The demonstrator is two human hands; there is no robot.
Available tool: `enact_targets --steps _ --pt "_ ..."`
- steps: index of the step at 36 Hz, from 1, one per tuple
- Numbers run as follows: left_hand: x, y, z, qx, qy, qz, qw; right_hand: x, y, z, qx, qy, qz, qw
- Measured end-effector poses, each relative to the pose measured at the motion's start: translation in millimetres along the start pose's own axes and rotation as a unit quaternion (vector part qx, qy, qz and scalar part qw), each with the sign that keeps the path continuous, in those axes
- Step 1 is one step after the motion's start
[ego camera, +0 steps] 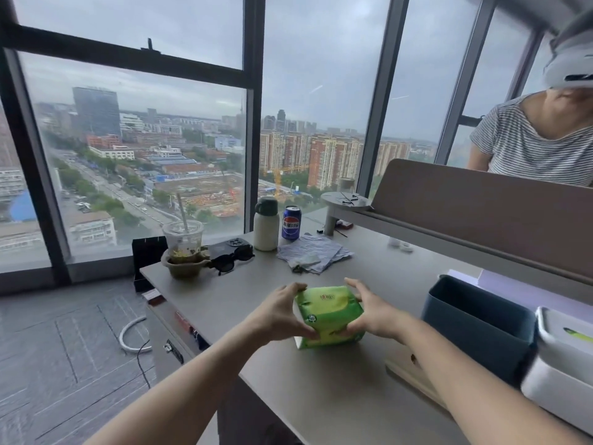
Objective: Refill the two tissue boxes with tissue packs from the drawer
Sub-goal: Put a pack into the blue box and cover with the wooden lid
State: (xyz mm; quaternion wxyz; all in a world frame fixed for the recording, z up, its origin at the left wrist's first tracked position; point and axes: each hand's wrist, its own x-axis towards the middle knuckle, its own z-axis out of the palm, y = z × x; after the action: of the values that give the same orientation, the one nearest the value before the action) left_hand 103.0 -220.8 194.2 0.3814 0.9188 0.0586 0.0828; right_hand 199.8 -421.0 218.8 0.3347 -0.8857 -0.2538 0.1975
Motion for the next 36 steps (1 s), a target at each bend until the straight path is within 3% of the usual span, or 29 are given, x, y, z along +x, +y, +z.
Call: enact_targets --steps 6,12,19,26,36 --pt "21 38 -18 -0.015 0.008 0.061 0.998 -11 -1 -37 0.03 0.058 -0.043 0.997" --pt "54 101 -2 -0.058 -0.031 0.125 0.99 -55 7 -105 -0.019 0.145 -0.034 0.989" --pt "92 173 49 -0.215 -0.091 0.191 0.953 -107 47 -161 -0.004 0.286 0.03 0.958" --pt "126 209 99 -0.208 -0.155 0.21 0.943 -131 83 -167 -0.015 0.349 0.109 0.931" --pt "174 181 139 -0.088 -0.154 0.241 0.954 -116 113 -145 -0.091 0.402 0.152 0.898"
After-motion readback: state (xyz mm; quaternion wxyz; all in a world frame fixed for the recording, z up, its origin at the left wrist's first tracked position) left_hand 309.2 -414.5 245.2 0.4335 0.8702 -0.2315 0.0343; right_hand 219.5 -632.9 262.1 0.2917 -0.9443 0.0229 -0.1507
